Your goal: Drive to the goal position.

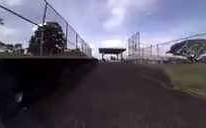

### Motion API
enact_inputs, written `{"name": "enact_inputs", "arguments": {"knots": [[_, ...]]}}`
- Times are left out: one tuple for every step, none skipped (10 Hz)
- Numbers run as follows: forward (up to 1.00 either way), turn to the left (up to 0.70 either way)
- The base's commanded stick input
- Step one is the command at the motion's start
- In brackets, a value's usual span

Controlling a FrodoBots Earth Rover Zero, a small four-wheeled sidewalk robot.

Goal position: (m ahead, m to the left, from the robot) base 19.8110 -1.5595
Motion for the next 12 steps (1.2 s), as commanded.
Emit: {"name": "enact_inputs", "arguments": {"knots": [[0.85, 0.00], [0.85, 0.00], [0.85, 0.00], [0.85, 0.00], [0.85, 0.00], [0.85, 0.00], [0.85, 0.00], [0.85, 0.00], [0.85, 0.00], [0.85, 0.00], [0.85, 0.00], [0.85, 0.00]]}}
